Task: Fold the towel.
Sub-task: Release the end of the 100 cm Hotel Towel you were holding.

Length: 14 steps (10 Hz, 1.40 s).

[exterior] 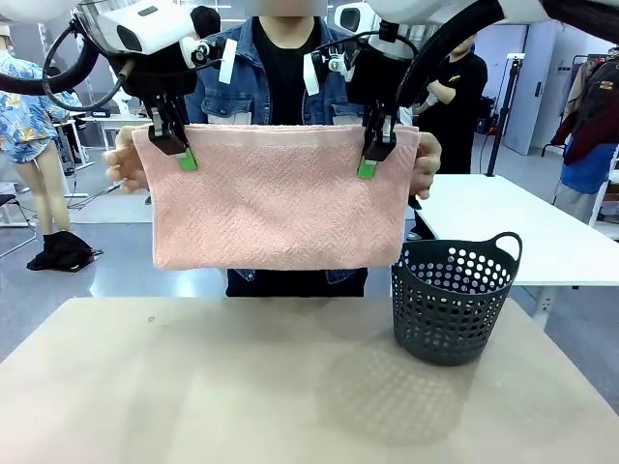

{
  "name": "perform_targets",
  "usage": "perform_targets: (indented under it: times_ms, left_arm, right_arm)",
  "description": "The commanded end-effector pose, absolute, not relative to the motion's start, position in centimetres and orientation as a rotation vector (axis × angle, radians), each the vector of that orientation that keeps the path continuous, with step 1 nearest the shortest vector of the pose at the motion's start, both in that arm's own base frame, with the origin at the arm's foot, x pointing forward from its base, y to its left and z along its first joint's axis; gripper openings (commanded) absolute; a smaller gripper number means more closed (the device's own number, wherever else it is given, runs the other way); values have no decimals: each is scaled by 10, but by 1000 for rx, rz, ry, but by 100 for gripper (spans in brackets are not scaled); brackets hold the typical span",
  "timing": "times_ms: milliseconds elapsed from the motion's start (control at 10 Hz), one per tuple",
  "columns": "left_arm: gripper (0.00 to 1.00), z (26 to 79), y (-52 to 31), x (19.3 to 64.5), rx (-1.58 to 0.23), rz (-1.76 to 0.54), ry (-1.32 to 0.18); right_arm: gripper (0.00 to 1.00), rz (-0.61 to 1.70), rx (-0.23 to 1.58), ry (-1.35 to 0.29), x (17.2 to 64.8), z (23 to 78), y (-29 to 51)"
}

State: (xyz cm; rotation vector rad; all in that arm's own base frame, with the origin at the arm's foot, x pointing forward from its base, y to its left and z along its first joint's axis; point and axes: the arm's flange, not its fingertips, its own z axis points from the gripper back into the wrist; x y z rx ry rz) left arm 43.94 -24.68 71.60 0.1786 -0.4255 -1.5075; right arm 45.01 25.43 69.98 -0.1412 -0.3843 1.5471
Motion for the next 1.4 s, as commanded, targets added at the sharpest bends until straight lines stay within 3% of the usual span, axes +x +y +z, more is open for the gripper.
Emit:
perform_targets:
  times_ms: [0,1200,1300]
  left_arm:
    - [0,718,-245,439,181,-1505,-429]
    - [0,718,-245,439,181,-1505,-429]
    - [11,716,-248,439,179,-1510,-426]
  right_arm:
    - [0,1546,-144,-387,449,702,254]
    - [0,1546,-144,-387,449,702,254]
    - [4,1547,-141,-385,450,700,254]
